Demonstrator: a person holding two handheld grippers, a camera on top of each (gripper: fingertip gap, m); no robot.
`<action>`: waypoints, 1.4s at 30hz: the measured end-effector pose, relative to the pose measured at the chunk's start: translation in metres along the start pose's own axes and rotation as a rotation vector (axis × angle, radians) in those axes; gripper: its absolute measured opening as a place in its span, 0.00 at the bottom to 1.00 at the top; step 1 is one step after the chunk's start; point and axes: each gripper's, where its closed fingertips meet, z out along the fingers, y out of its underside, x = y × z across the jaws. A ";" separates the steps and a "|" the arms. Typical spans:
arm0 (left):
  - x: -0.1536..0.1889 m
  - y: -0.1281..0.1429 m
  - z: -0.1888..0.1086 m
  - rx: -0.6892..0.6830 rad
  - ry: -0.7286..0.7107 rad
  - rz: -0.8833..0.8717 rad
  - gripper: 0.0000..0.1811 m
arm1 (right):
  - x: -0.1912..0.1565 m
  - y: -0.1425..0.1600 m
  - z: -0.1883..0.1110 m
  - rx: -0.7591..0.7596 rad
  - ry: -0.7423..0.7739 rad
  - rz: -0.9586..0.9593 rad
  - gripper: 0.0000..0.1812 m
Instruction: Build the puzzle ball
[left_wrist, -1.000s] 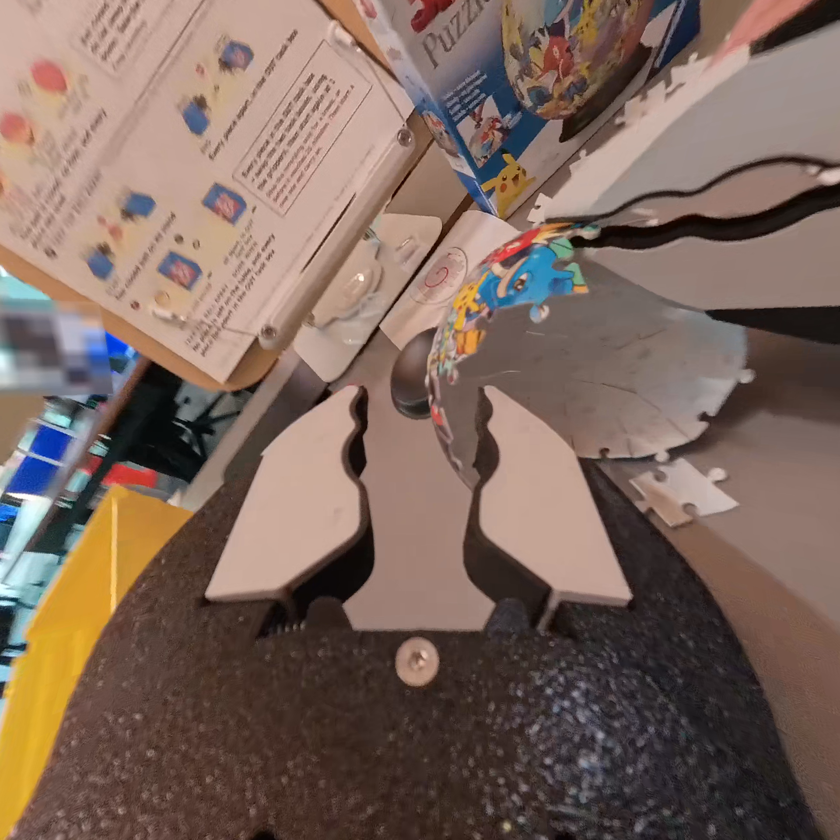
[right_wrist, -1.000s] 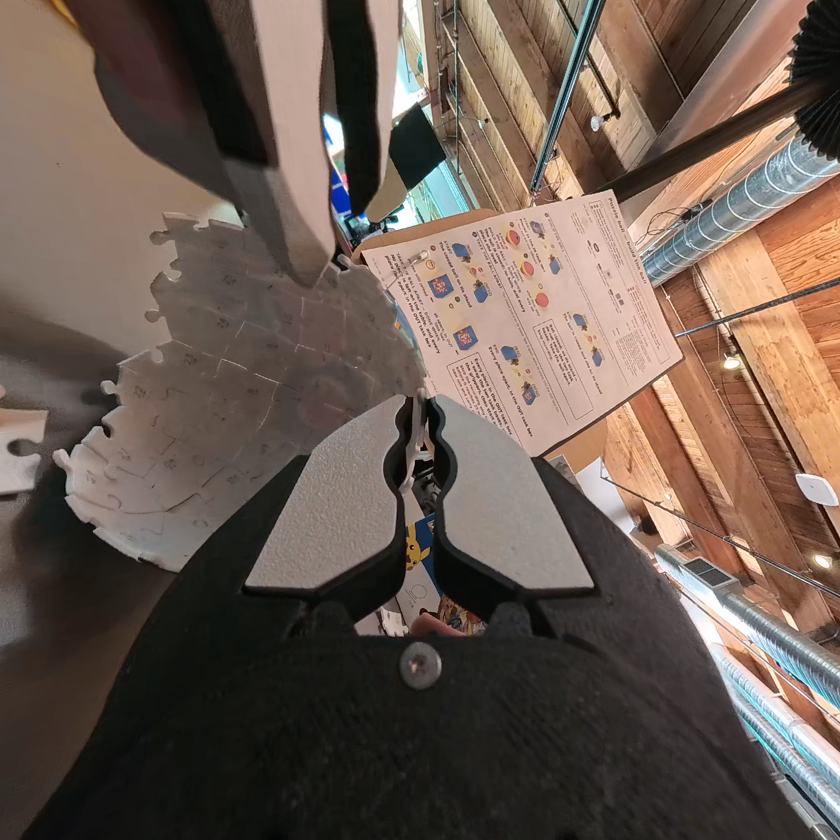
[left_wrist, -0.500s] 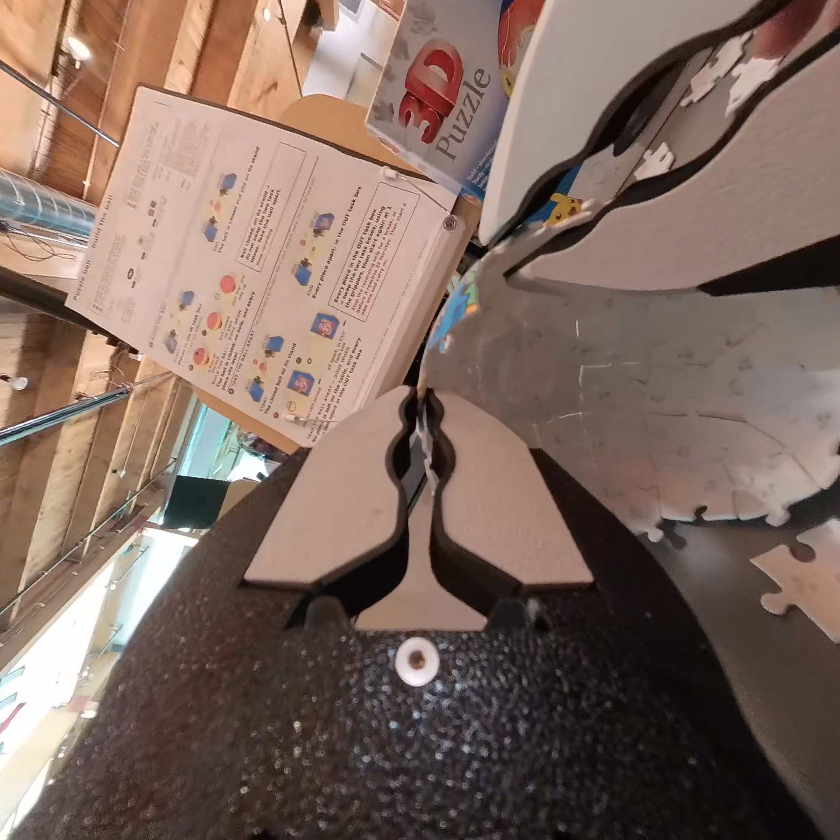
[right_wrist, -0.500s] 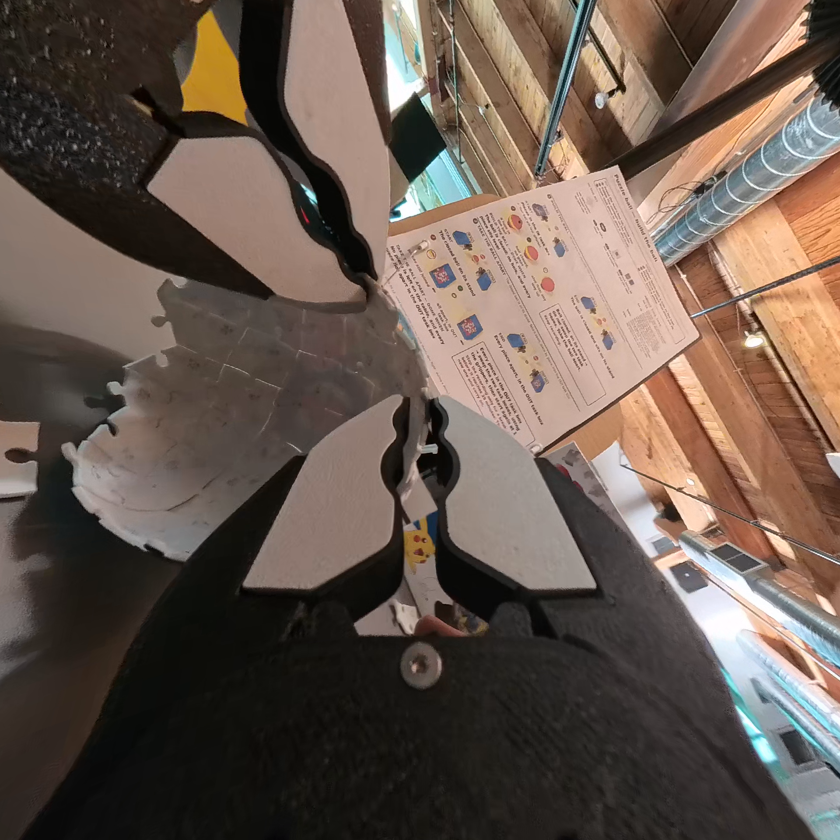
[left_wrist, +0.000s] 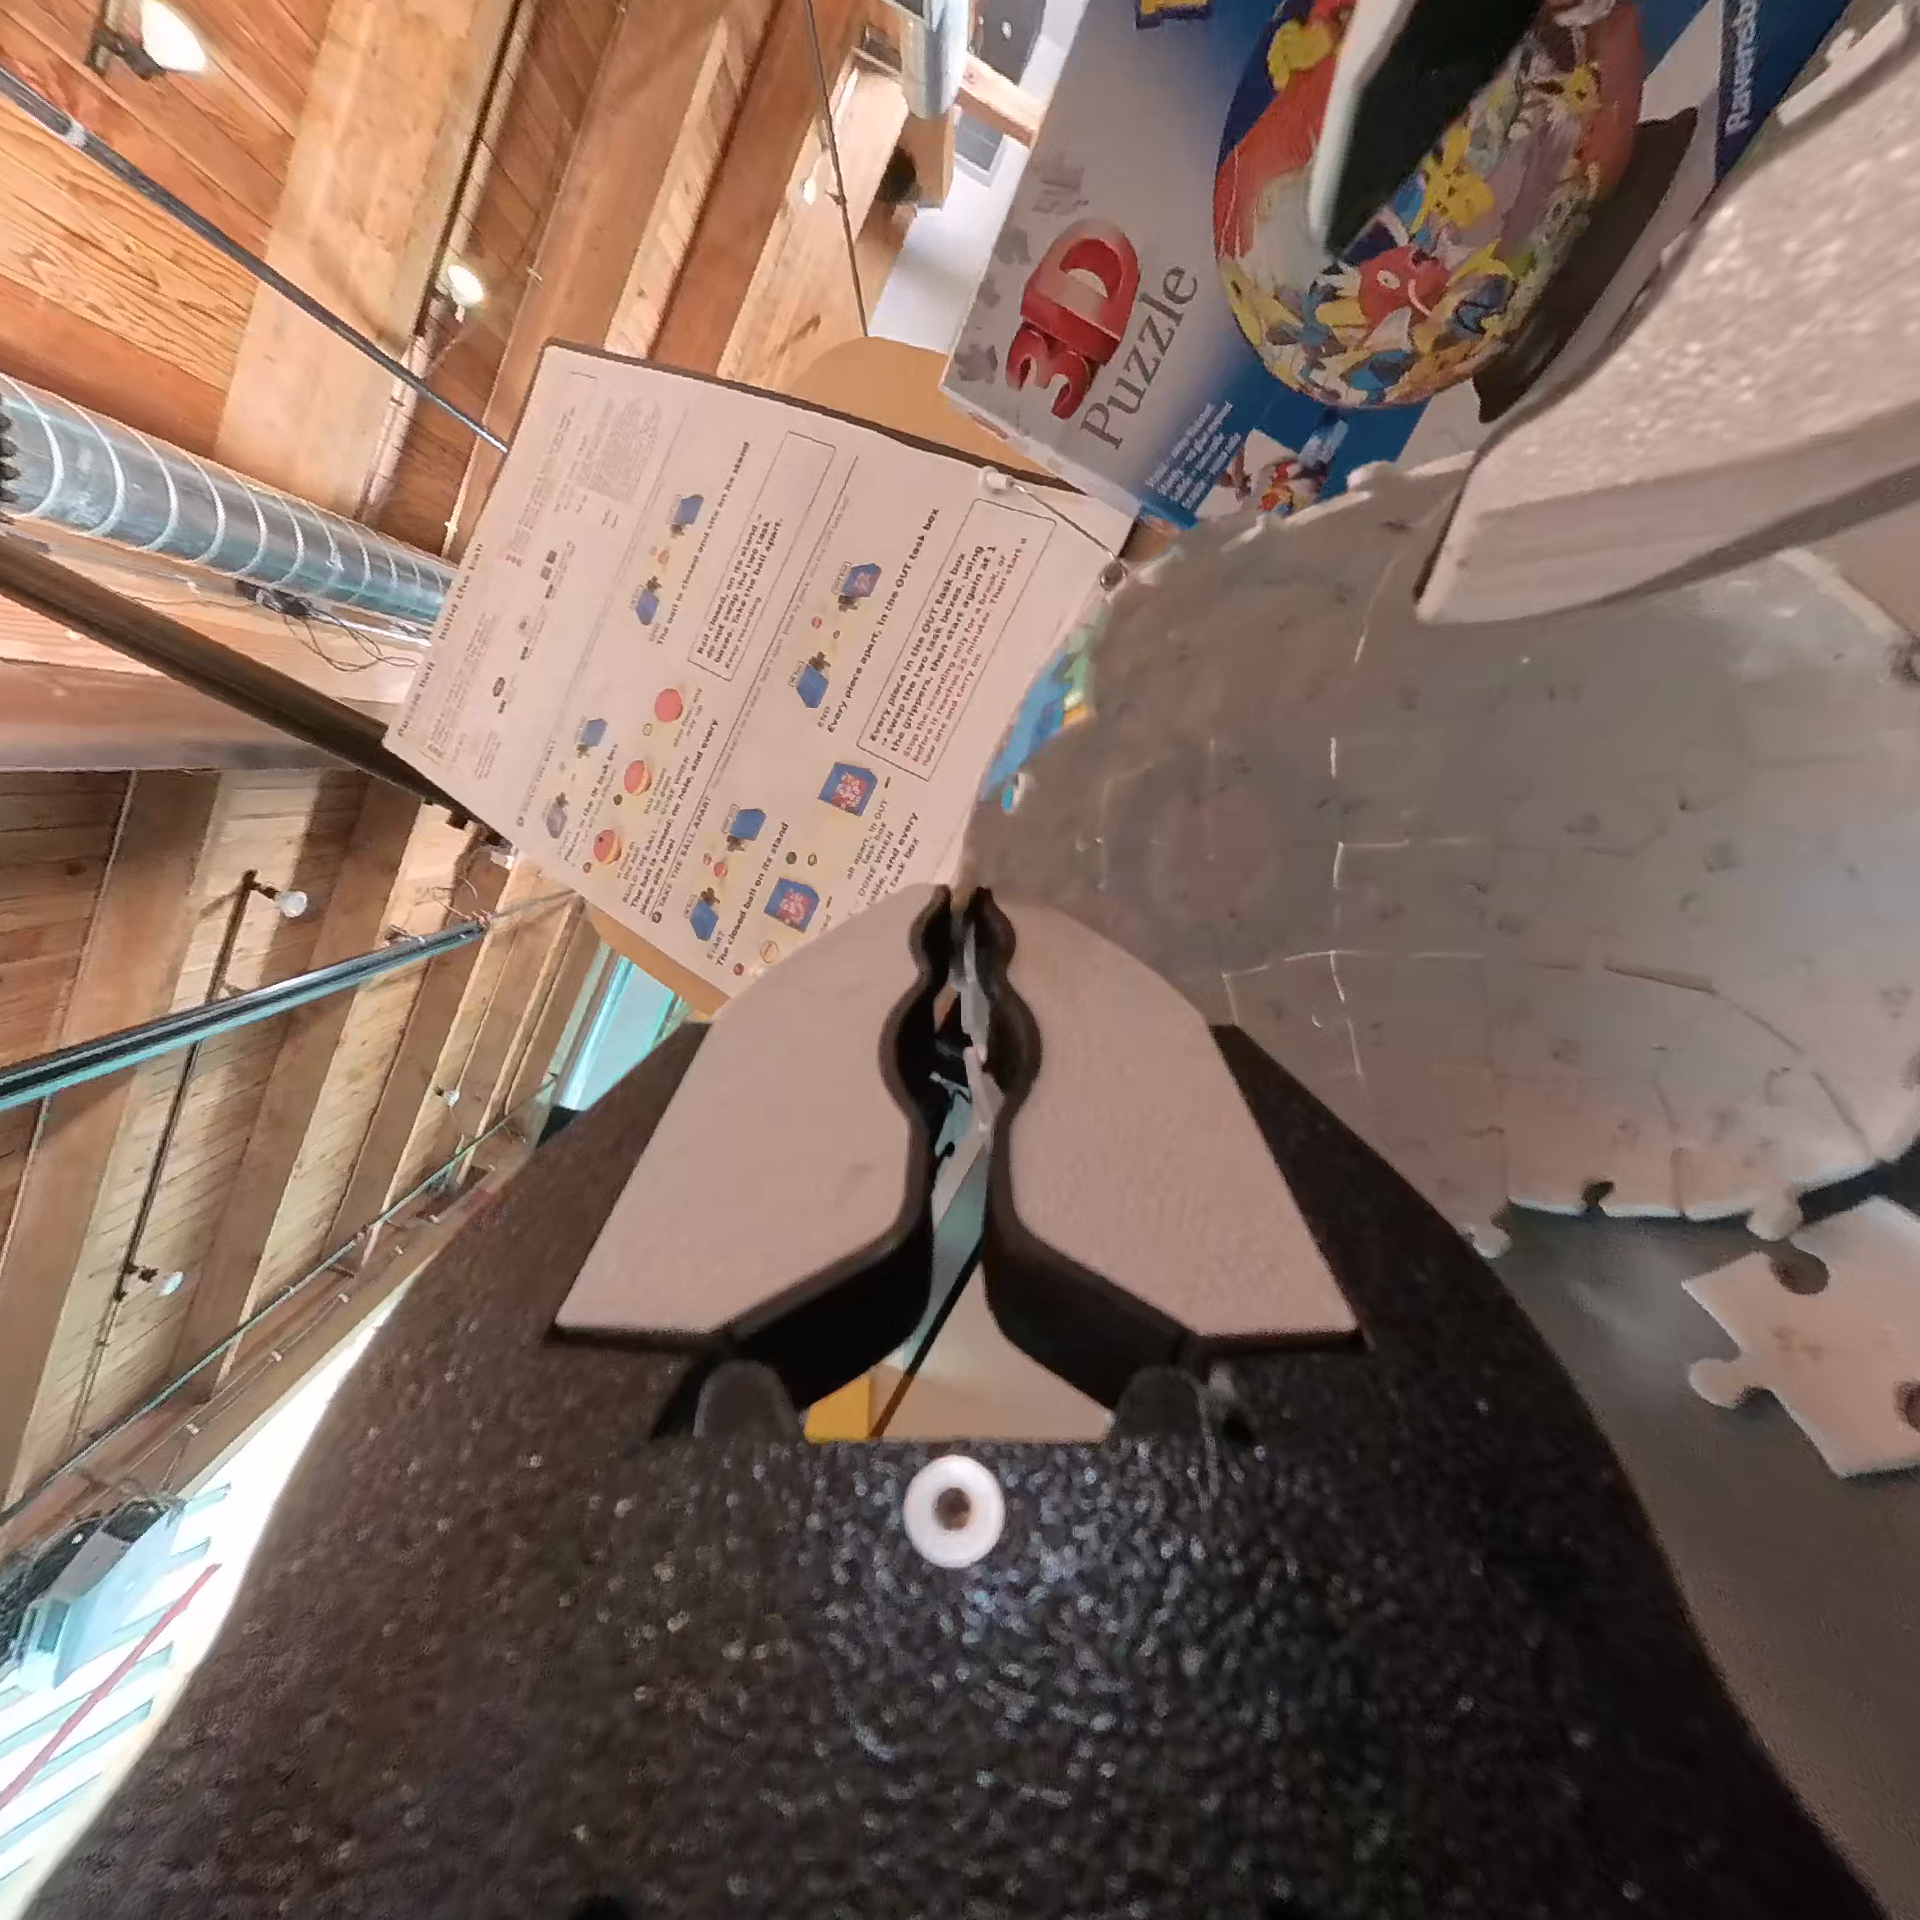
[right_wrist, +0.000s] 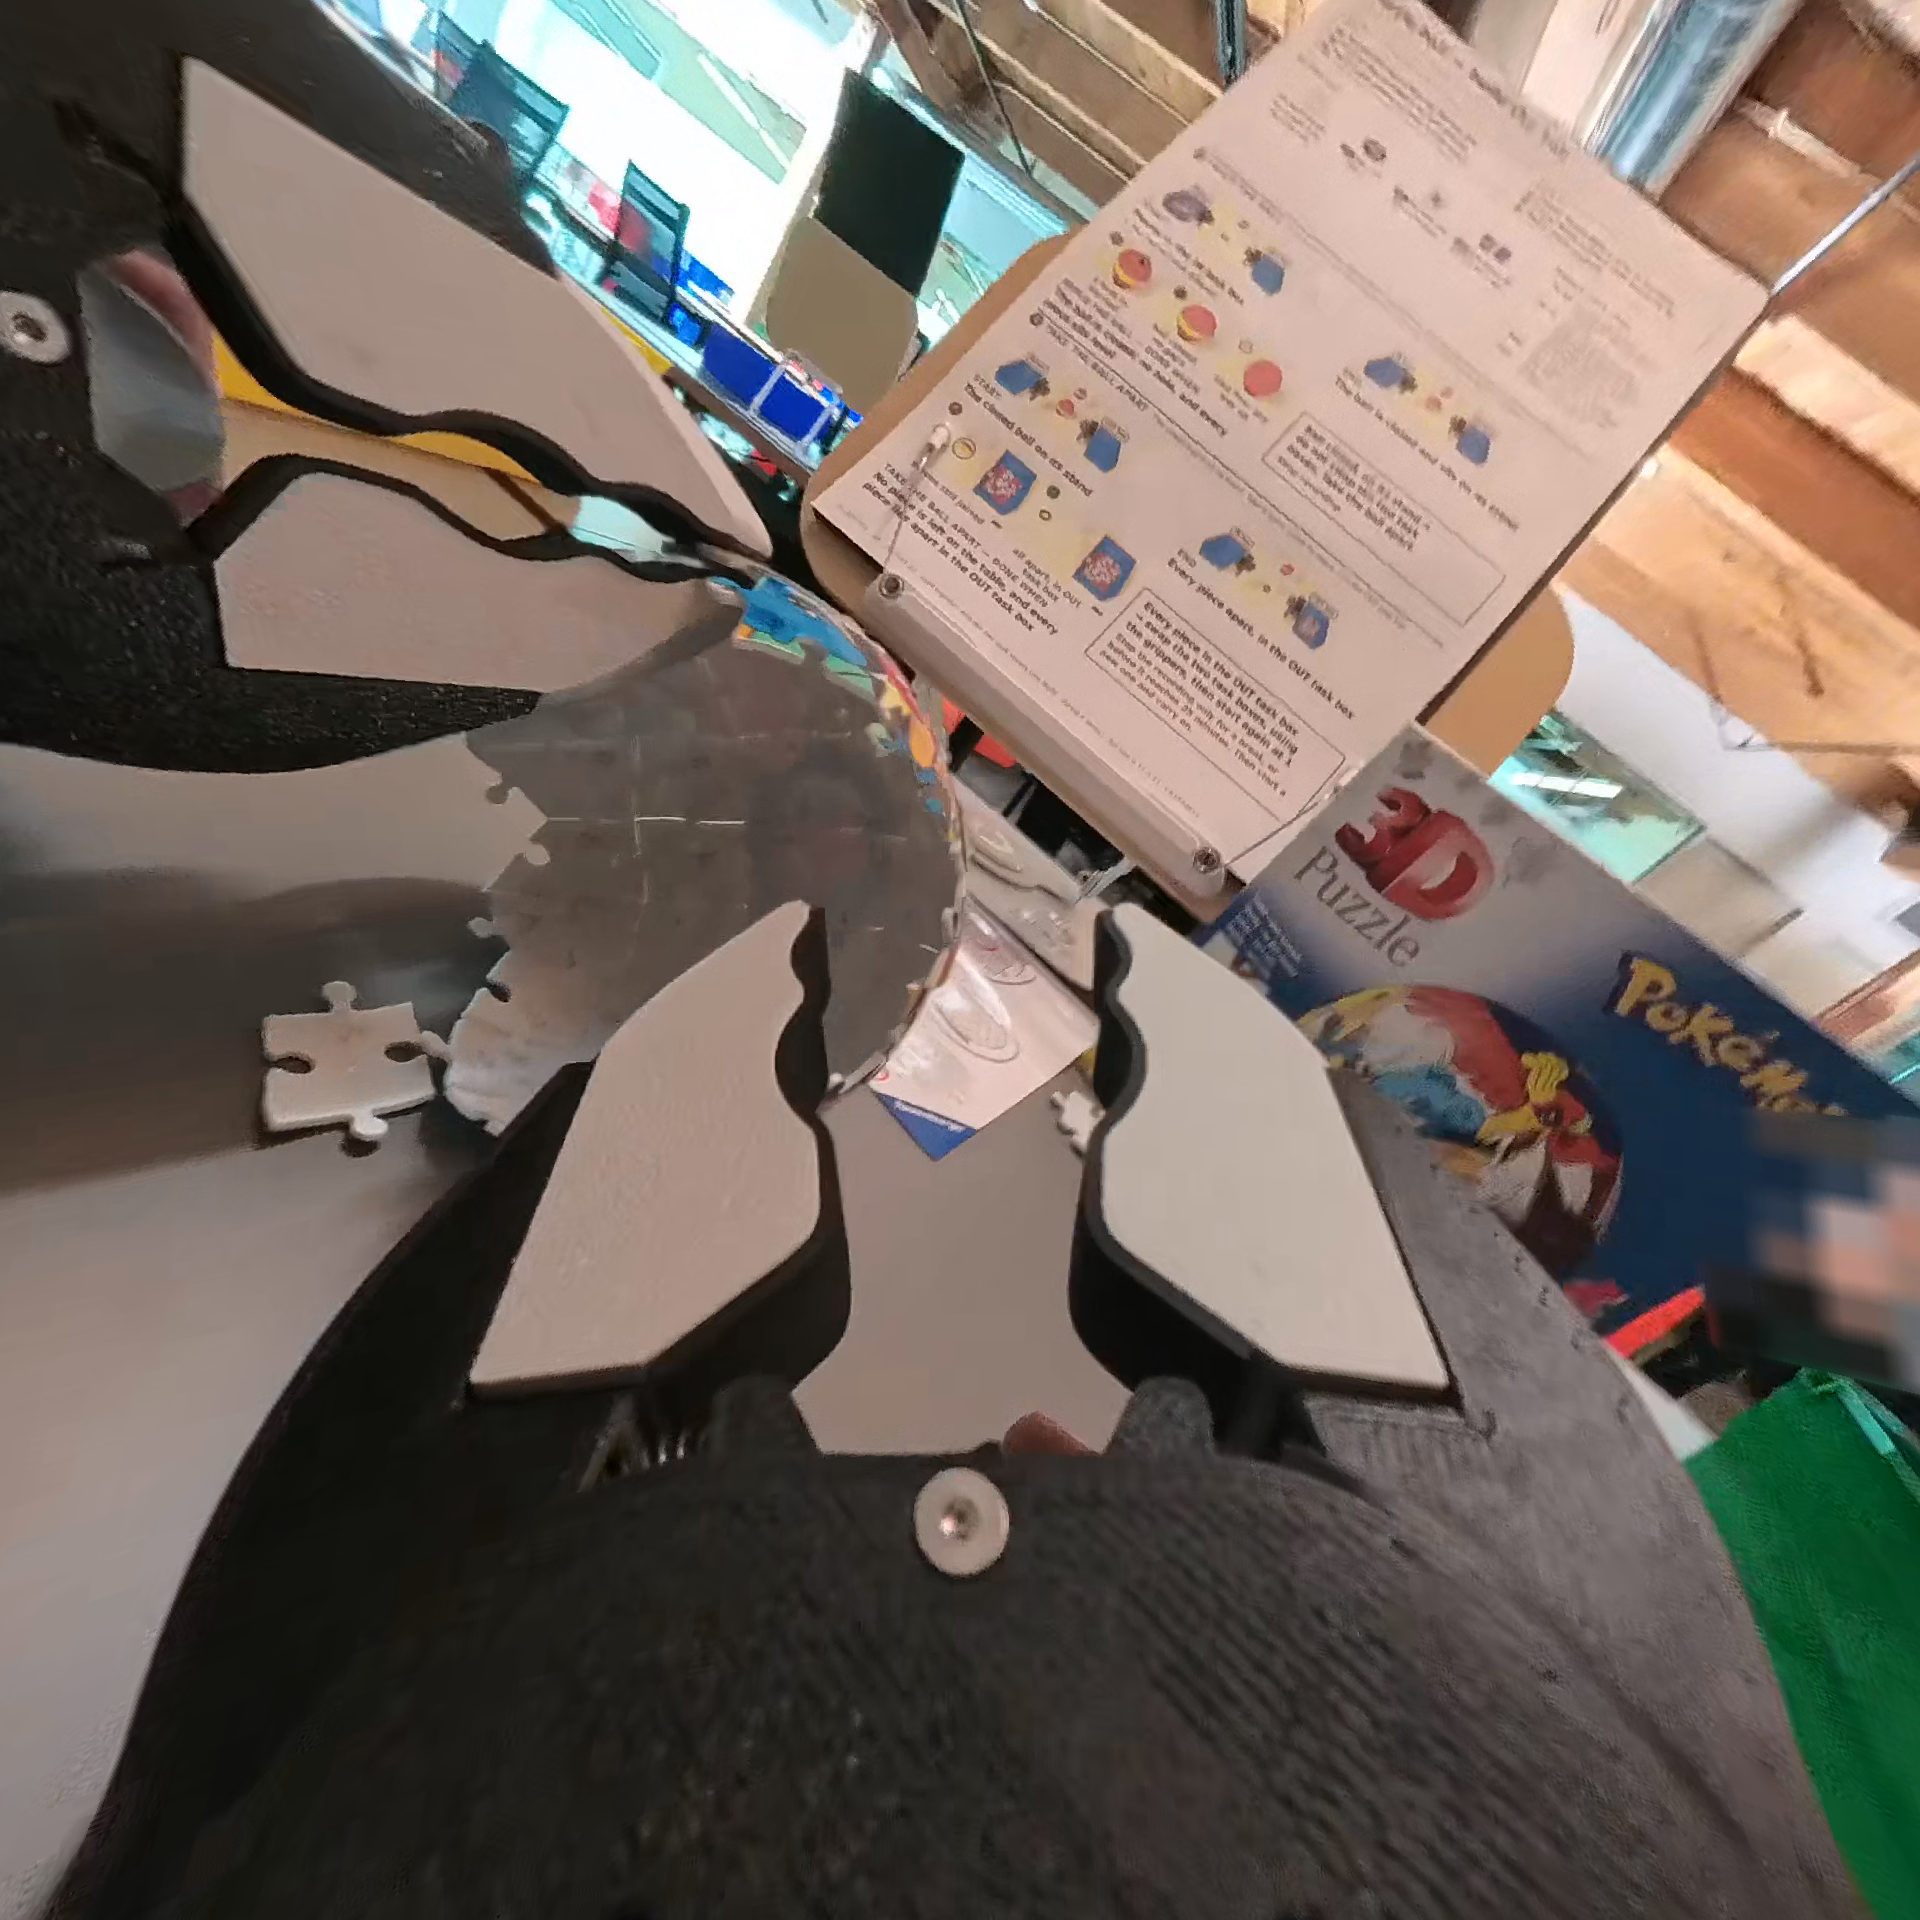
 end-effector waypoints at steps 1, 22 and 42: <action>0.000 -0.001 -0.001 0.012 -0.008 0.005 0.02 | -0.002 0.002 0.000 -0.008 -0.010 0.030 0.26; 0.000 0.001 -0.008 0.034 -0.044 -0.032 0.02 | -0.006 0.013 0.009 -0.139 0.069 0.038 0.11; 0.000 0.004 -0.008 0.032 -0.039 -0.062 0.02 | -0.008 0.012 0.007 -0.144 0.082 0.003 0.02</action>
